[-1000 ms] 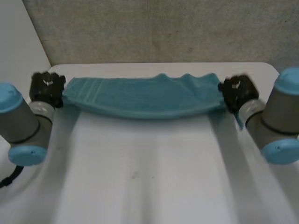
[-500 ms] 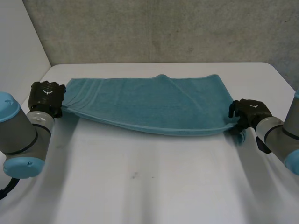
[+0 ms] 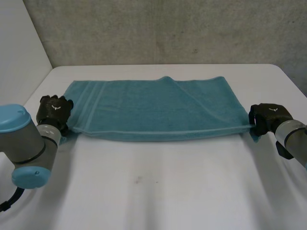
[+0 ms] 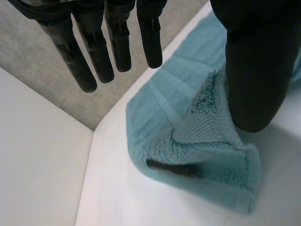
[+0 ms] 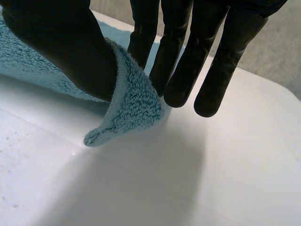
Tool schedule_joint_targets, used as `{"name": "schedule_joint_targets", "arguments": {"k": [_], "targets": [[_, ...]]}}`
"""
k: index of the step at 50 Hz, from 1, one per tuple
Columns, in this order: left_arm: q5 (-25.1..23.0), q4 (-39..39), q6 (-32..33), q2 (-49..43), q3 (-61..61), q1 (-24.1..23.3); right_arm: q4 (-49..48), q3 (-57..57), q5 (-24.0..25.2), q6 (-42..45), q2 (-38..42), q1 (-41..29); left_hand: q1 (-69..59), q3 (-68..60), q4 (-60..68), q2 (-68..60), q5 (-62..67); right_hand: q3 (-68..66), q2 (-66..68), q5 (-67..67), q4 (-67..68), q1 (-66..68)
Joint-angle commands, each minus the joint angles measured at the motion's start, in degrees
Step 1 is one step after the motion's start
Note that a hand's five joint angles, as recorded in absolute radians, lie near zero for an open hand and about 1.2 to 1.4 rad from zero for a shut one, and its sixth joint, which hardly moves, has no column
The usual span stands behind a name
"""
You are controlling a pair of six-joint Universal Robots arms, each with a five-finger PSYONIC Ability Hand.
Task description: Fold the laundry
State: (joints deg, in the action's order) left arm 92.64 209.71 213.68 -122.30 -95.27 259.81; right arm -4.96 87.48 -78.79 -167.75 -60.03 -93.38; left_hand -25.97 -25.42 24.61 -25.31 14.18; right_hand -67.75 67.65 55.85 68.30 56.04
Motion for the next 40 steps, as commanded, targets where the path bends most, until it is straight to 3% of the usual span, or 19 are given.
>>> {"name": "schedule_joint_targets", "arguments": {"k": [1, 5, 7, 9, 10, 15, 22, 25, 28, 31, 34, 40], "targets": [[0.0, 0.0, 1.9, -0.6, -0.3, 1.4, -0.4, 0.4, 0.1, 0.5, -2.3, -0.1, -0.6, -1.1, 1.9, -1.2, 2.3, -12.3, 12.4, 14.1, 11.7, 24.0], [0.1, 0.1, 1.9, -0.4, -0.3, 2.4, -0.5, 0.4, -0.1, 2.0, -2.3, -0.1, -3.1, -3.6, 4.4, -3.7, 4.9, -12.3, 12.4, 14.1, 11.7, 24.0], [0.0, 0.0, 1.8, -0.2, -0.4, 2.9, -0.5, 0.6, -0.1, 2.6, -2.3, 0.0, -12.8, -13.3, 14.1, -13.5, 14.6, -12.3, 12.4, 14.1, 11.7, 24.0], [-0.2, 0.0, 1.6, 0.0, -0.7, 3.2, -0.4, 0.8, -0.1, 3.2, -2.2, 0.0, -31.9, -32.5, 33.3, -32.6, 33.7, -12.3, 12.4, 14.1, 11.7, 24.0], [-0.4, 0.0, 1.6, 0.5, -1.2, 3.5, -0.4, 0.8, -0.1, 3.2, -2.2, 0.0, -53.8, -54.4, 55.2, -54.5, 55.6, -12.3, 12.4, 14.1, 11.7, 24.0], [-2.5, -1.1, 2.0, 4.8, -3.3, 3.6, 0.7, 0.9, -0.1, 5.0, -2.7, -0.1, -54.0, -54.6, 55.4, -54.7, 55.8, -12.3, 12.4, 14.1, 11.7, 24.0], [-2.8, -5.2, 2.2, 15.8, -8.7, 3.4, 13.4, 0.9, -0.1, 20.3, -12.5, 0.0, -54.0, -54.6, 55.4, -54.7, 55.8, -12.3, 12.4, 14.1, 11.7, 24.0], [-2.4, -10.5, 3.0, 23.5, -10.5, 4.0, 19.9, 0.9, -0.1, 27.1, -16.0, 0.1, -54.0, -54.6, 55.4, -54.7, 55.8, -12.3, 12.4, 14.1, 11.7, 24.0], [-2.5, -22.4, 8.7, 31.8, -12.0, 7.3, 27.4, 1.6, -0.3, 35.5, -20.7, 0.6, -54.0, -54.6, 55.4, -54.7, 55.8, -12.3, 12.4, 14.1, 11.7, 24.0], [-3.1, -29.2, 11.8, 35.2, -12.6, 9.7, 32.1, 3.4, -0.1, 42.8, -24.2, 2.8, -54.0, -54.6, 55.4, -54.7, 55.8, -12.3, 12.4, 14.1, 11.7, 24.0], [-4.4, -33.2, 13.1, 37.0, -12.7, 10.5, 33.2, 4.7, 0.3, 46.9, -25.4, 4.3, -54.0, -54.6, 55.4, -54.7, 55.8, -12.3, 12.4, 14.1, 11.7, 24.0], [-9.4, -31.1, 11.7, 33.8, -13.2, 10.1, 31.8, 5.8, 0.4, 47.4, -24.3, 4.0, -54.0, -54.6, 55.4, -54.7, 55.8, -12.3, 12.4, 14.1, 11.7, 24.0]]}}
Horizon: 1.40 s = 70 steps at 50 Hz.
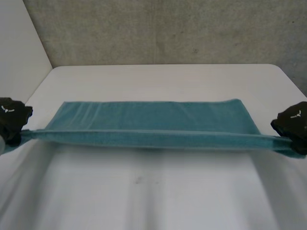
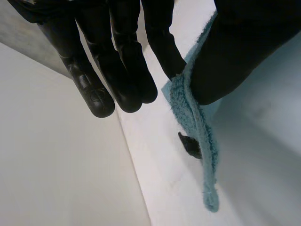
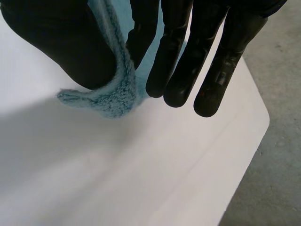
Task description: Fold the laundry
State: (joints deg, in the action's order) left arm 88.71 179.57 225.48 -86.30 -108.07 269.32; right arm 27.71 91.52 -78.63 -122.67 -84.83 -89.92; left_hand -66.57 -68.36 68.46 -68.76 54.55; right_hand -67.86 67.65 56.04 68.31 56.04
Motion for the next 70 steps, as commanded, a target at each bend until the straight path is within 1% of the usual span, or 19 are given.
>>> {"name": "schedule_joint_targets", "arguments": {"k": [1, 7, 10, 12, 14, 17, 18, 19, 21, 22, 23, 27, 32, 44, 48, 57, 64, 69, 70], "targets": [[-5.7, 0.0, -0.2, -4.0, -0.2, 0.6, -2.4, 1.9, -0.3, 2.2, 2.0, 0.4, -13.4, -11.6, 11.5, -11.2, 15.5, -12.1, 12.4, 14.0, 11.7, 24.0], [-4.5, 7.4, 0.6, -16.8, 4.5, -1.4, -7.6, -1.4, -2.7, 2.4, 12.8, -0.6, -13.4, -11.6, 11.5, -11.2, 15.5, -12.1, 12.4, 14.0, 11.7, 24.0], [-3.3, 10.6, 0.6, -22.6, 10.8, -4.1, -10.1, -9.5, -8.4, 2.1, 18.6, -4.2, -13.4, -11.6, 11.5, -11.2, 15.5, -12.1, 12.4, 14.0, 11.7, 24.0], [-2.2, 11.8, 0.6, -25.0, 14.7, -5.1, -10.6, -11.8, -9.6, 2.1, 19.5, -5.6, -13.4, -11.6, 11.5, -11.2, 15.5, -12.1, 12.4, 14.0, 11.7, 24.0], [-1.3, 13.4, 0.4, -27.1, 21.9, -6.5, -13.0, -22.6, -14.0, 2.0, 22.5, -10.9, -13.4, -11.6, 11.5, -11.2, 15.5, -12.1, 12.4, 14.0, 11.7, 24.0], [0.0, 16.2, -0.3, -27.8, 32.9, -8.4, -17.9, -36.1, -15.5, 1.8, 24.4, -13.9, -13.4, -11.6, 11.5, -11.2, 15.5, -12.1, 12.4, 14.0, 11.7, 24.0], [0.0, 16.2, -0.3, -27.8, 32.9, -8.4, -18.0, -36.1, -15.5, 1.8, 24.4, -13.9, -13.4, -11.6, 11.5, -11.2, 15.5, -12.1, 12.4, 14.0, 11.7, 24.0], [0.2, 17.4, -0.7, -27.7, 35.5, -8.5, -24.7, -45.7, -15.8, 1.1, 25.1, -14.6, -13.4, -11.6, 11.5, -11.2, 15.5, -12.1, 12.4, 14.0, 11.7, 24.0], [0.9, 22.2, -2.5, -27.2, 42.4, -9.6, -27.6, -48.5, -15.9, 0.2, 25.2, -14.7, -13.4, -11.6, 11.5, -11.2, 15.5, -12.1, 12.4, 14.0, 11.7, 24.0], [1.5, 26.1, -4.7, -26.6, 45.8, -10.0, -33.5, -51.4, -15.9, -2.3, 25.2, -14.8, -13.4, -11.6, 11.5, -11.2, 15.5, -12.1, 12.4, 14.0, 11.7, 24.0], [1.9, 28.4, -6.1, -25.9, 47.0, -10.2, -39.3, -51.3, -15.7, -5.6, 24.5, -14.8, -13.4, -11.6, 11.5, -11.2, 15.5, -12.1, 12.4, 14.0, 11.7, 24.0], [5.1, 37.8, -13.1, -21.8, 49.0, -9.1, -48.7, -47.7, -15.7, -13.0, 19.2, -14.3, -13.4, -11.6, 11.5, -11.2, 15.5, -12.1, 12.4, 14.0, 11.7, 24.0], [5.5, 36.7, -15.1, -21.3, 46.0, -9.2, -47.1, -39.7, -15.2, -15.5, 13.6, -14.5, -13.4, -11.6, 11.5, -11.2, 15.5, -12.1, 12.4, 14.0, 11.7, 24.0], [4.4, 37.0, -15.5, -23.5, 27.6, -8.6, -46.6, -20.8, -8.5, -15.9, 13.6, -14.1, -13.4, -11.6, 11.5, -11.2, 15.5, -12.1, 12.4, 14.0, 11.7, 24.0], [4.4, 38.7, -15.5, -27.6, 22.5, -8.7, -46.7, -17.1, -7.0, -16.3, 16.3, -14.1, -13.4, -11.6, 11.5, -11.2, 15.5, -12.1, 12.4, 14.0, 11.7, 24.0], [4.1, 39.4, -15.0, -34.5, 14.4, -8.8, -46.3, -11.7, -6.2, -16.0, 30.3, -14.1, -13.4, -11.6, 11.5, -11.2, 15.5, -12.1, 12.4, 14.0, 11.7, 24.0], [4.2, 36.3, -13.8, -30.4, 7.4, -8.6, -43.5, -8.5, -6.7, -15.2, 29.6, -13.8, -13.4, -11.6, 11.5, -11.2, 15.5, -12.1, 12.4, 14.0, 11.7, 24.0], [4.2, 25.6, -10.8, -20.2, 1.0, -6.5, -29.6, -4.8, -5.8, -12.0, 18.5, -10.1, -13.4, -11.6, 11.5, -11.2, 15.5, -12.1, 12.4, 14.0, 11.7, 24.0], [4.1, 20.5, -9.5, -16.7, -0.8, -5.6, -26.9, -4.3, -5.7, -11.0, 17.0, -9.4, -13.4, -11.6, 11.5, -11.2, 15.5, -12.1, 12.4, 14.0, 11.7, 24.0]]}}
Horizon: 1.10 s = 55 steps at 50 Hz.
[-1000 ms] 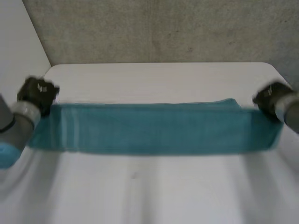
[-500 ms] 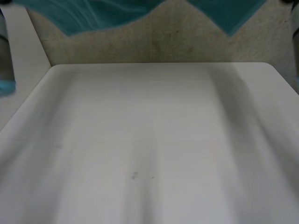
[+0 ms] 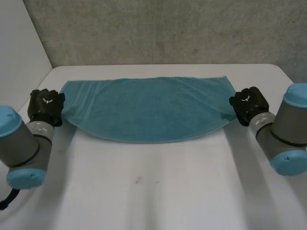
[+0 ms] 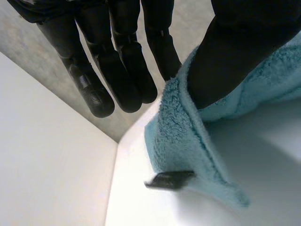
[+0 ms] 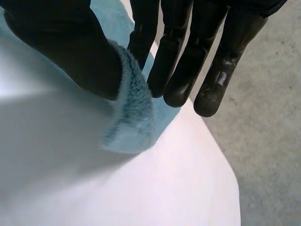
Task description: Fold the laundry
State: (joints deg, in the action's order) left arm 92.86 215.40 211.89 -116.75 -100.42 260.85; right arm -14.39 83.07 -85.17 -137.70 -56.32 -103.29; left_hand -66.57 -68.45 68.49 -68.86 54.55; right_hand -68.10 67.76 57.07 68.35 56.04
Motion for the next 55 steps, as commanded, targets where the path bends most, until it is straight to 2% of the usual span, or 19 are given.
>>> {"name": "schedule_joint_targets", "arguments": {"k": [1, 2, 3, 5, 7, 8, 14, 15, 18, 23, 31, 41, 42, 43, 44, 45, 46, 47, 55], "targets": [[-0.1, -18.3, 5.2, 15.6, -9.3, 3.3, 18.1, 4.6, 1.1, 5.1, -13.0, 4.6, -13.4, -11.6, 11.5, -11.1, 15.5, -11.9, 12.2, 12.9, 11.6, 24.0], [-0.1, -18.4, 5.2, 15.6, -9.3, 3.4, 18.1, 4.6, 1.1, 5.1, -13.0, 4.6, -13.4, -11.6, 11.5, -11.1, 15.5, -11.9, 12.2, 12.9, 11.6, 24.0], [-0.5, -27.9, 9.7, 21.4, -11.4, 4.1, 23.7, 5.3, 1.4, 7.9, -15.4, 5.7, -13.4, -11.6, 11.5, -11.1, 15.5, -11.9, 12.2, 12.9, 11.6, 24.0], [-0.9, -31.1, 11.5, 23.5, -12.2, 4.4, 32.2, 7.0, 1.8, 13.9, -20.2, 8.4, -13.4, -11.6, 11.5, -11.1, 15.5, -11.9, 12.2, 12.9, 11.6, 24.0], [-4.2, -40.1, 16.7, 30.0, -14.3, 7.3, 35.7, 8.7, 2.2, 16.8, -22.4, 10.1, -13.4, -11.6, 11.5, -11.1, 15.5, -11.9, 12.2, 12.9, 11.6, 24.0], [-6.5, -41.7, 17.6, 32.5, -14.6, 9.2, 39.5, 11.0, 3.2, 21.5, -25.1, 12.0, -13.4, -11.6, 11.5, -11.1, 15.5, -11.9, 12.2, 12.9, 11.6, 24.0], [-13.1, -40.6, 17.4, 34.7, -14.0, 12.2, 40.6, 11.9, 6.0, 26.0, -26.6, 13.7, -13.4, -11.6, 11.5, -11.1, 15.5, -11.9, 12.2, 12.9, 11.6, 24.0], [-15.8, -37.2, 16.7, 33.6, -12.3, 12.4, 39.9, 11.6, 6.3, 25.5, -26.6, 13.7, -13.4, -11.6, 11.5, -11.1, 15.5, -11.9, 12.2, 12.9, 11.6, 24.0], [-15.9, -32.7, 15.2, 29.7, -10.1, 11.5, 34.8, 8.5, 7.2, 21.0, -21.3, 13.5, -13.4, -11.6, 11.5, -11.1, 15.5, -11.9, 12.2, 12.9, 11.6, 24.0], [-14.2, -23.0, 11.1, 15.7, -1.0, 4.6, 27.8, 1.1, 6.0, 15.5, -11.2, 12.5, -13.4, -11.6, 11.5, -11.1, 15.5, -11.9, 12.2, 12.9, 11.6, 24.0], [-3.5, -16.8, 11.1, -4.2, 16.4, 0.3, 19.0, -14.3, -0.1, 11.8, 3.7, 6.3, -13.4, -11.6, 11.5, -11.1, 15.5, -11.9, 12.2, 12.9, 11.6, 24.0], [-2.5, -15.3, 11.7, -16.2, 29.1, -1.1, 8.7, -27.3, -1.7, 12.0, 17.7, 4.6, -13.4, -11.6, 11.5, -11.1, 15.5, -11.9, 12.2, 12.9, 11.6, 24.0], [-2.8, -12.6, 12.5, -18.1, 29.9, -1.5, 7.4, -28.2, -2.0, 12.0, 19.1, 4.3, -13.4, -11.6, 11.5, -11.1, 15.5, 2.7, -2.4, -1.7, -2.9, 9.4], [-2.9, -11.6, 12.8, -18.3, 29.8, -1.7, 6.9, -28.5, -2.1, 12.0, 19.7, 4.2, -10.1, -8.2, 8.2, -7.8, 12.1, 18.5, -18.2, -17.5, -18.7, -6.4], [-2.9, -10.6, 13.4, -18.4, 29.6, -1.7, 6.4, -28.7, -2.4, 11.9, 20.0, 3.8, 3.2, 5.1, -5.2, 5.5, -1.2, 32.8, -32.5, -31.8, -33.1, -20.7], [-2.9, -9.8, 13.9, -18.4, 29.4, -2.0, 5.9, -28.7, -2.6, 11.8, 20.3, 3.5, 20.2, 22.1, -22.1, 22.5, -18.2, 44.1, -43.8, -43.1, -44.4, -32.0], [-2.9, -8.3, 15.3, -18.4, 28.6, -2.6, 5.1, -28.7, -3.3, 11.6, 20.5, 2.8, 48.5, 50.4, -50.4, 50.8, -46.5, 58.1, -57.8, -57.1, -58.4, -46.0], [-2.9, -7.6, 16.0, -18.3, 28.2, -3.0, 4.7, -28.6, -3.9, 11.4, 20.5, 2.7, 53.9, 55.8, -55.9, 56.2, -51.9, 58.1, -57.8, -57.1, -58.4, -46.0], [-2.4, -4.1, 20.3, -15.3, 23.7, -4.9, 1.6, -25.6, -5.2, 4.1, 17.5, 3.2, 56.0, 57.9, -57.9, 58.3, -54.0, 58.1, -57.8, -57.1, -58.4, -46.0]]}}
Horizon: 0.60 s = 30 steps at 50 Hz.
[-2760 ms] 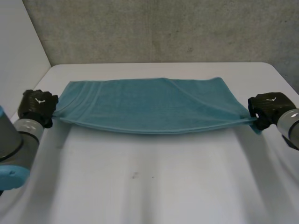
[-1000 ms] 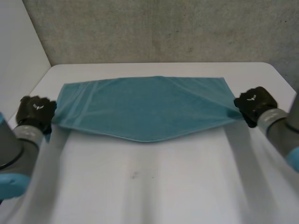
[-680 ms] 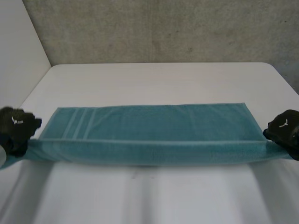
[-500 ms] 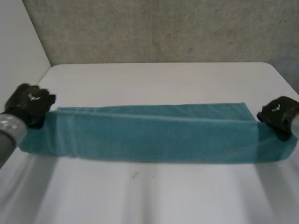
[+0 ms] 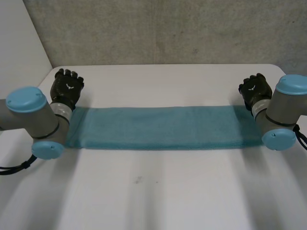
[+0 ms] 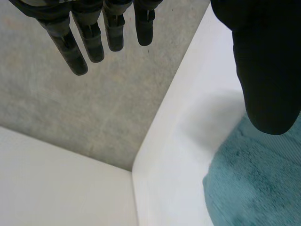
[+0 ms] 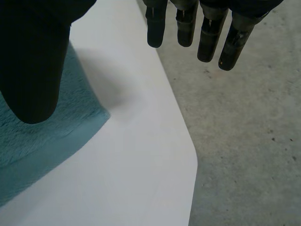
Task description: Fold the laundry
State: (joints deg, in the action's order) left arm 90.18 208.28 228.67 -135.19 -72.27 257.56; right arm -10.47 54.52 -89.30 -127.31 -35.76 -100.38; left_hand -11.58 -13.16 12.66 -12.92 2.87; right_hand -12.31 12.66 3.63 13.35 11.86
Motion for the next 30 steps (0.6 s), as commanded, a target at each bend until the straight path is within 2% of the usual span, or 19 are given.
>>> {"name": "schedule_joint_targets", "arguments": {"k": [1, 2, 8, 11, 13, 15, 18, 20, 27, 30], "targets": [[0.3, 3.0, 3.5, 4.8, -6.0, -1.6, -2.4, 4.7, -0.9, -9.6, -6.6, 0.7, 0.9, 2.4, -1.9, 2.2, -2.2, 2.3, -2.7, -3.6, -3.3, -1.9], [0.4, 3.0, 3.4, 5.7, -6.9, -1.6, -2.4, 8.2, -0.5, -14.8, -11.6, 1.1, 0.9, 2.4, -1.9, 2.2, -2.2, 2.3, -2.7, -3.6, -3.3, -1.9], [0.5, 3.0, 2.5, 13.4, -15.4, -1.6, -1.5, 16.8, 2.2, -23.9, -20.4, 4.0, 0.0, 1.6, -1.1, 1.4, -1.3, 2.3, -2.7, -3.6, -3.3, -1.9], [0.5, 2.9, 0.6, 17.6, -20.2, -1.8, 1.4, 23.9, 8.2, -26.8, -26.3, 8.8, 0.0, 1.6, -1.1, 1.4, -1.3, 2.3, -2.7, -3.6, -3.3, -1.9], [0.5, 2.8, -2.2, 20.5, -23.5, -2.2, 2.4, 25.1, 9.7, -26.9, -27.0, 9.6, 0.0, 1.6, -1.1, 1.4, -1.3, 2.3, -2.7, -3.6, -3.3, -1.9], [0.4, 2.7, -5.0, 22.1, -25.4, -2.5, 6.7, 28.6, 14.4, -27.2, -28.3, 12.4, -0.1, 1.4, -0.9, 1.2, -1.1, 1.7, -2.1, -3.1, -2.8, -1.3], [0.3, 2.6, -11.3, 24.3, -28.1, -2.9, 7.9, 29.3, 15.2, -27.2, -28.4, 12.9, -0.6, 0.9, -0.4, 0.7, -0.6, 1.0, -1.4, -2.4, -2.1, -0.6], [0.2, 2.5, -16.1, 25.9, -29.5, -3.0, 12.5, 31.6, 18.5, -26.8, -28.1, 15.6, -0.5, 1.1, -0.6, 0.9, -0.8, -4.8, 4.5, 3.5, 3.8, 5.3], [0.2, 2.6, -27.3, 28.5, -31.8, -2.9, 11.6, 33.2, 21.1, -26.6, -26.8, 17.5, -1.0, 0.6, -0.1, 0.4, -0.3, -13.9, 13.6, 12.6, 12.9, 14.4], [0.3, 2.6, -28.3, 28.5, -32.1, -2.9, 10.6, 33.2, 21.4, -26.5, -25.5, 17.6, -1.2, 0.4, 0.1, 0.2, -0.1, -15.8, 15.4, 14.5, 14.7, 16.2]]}}
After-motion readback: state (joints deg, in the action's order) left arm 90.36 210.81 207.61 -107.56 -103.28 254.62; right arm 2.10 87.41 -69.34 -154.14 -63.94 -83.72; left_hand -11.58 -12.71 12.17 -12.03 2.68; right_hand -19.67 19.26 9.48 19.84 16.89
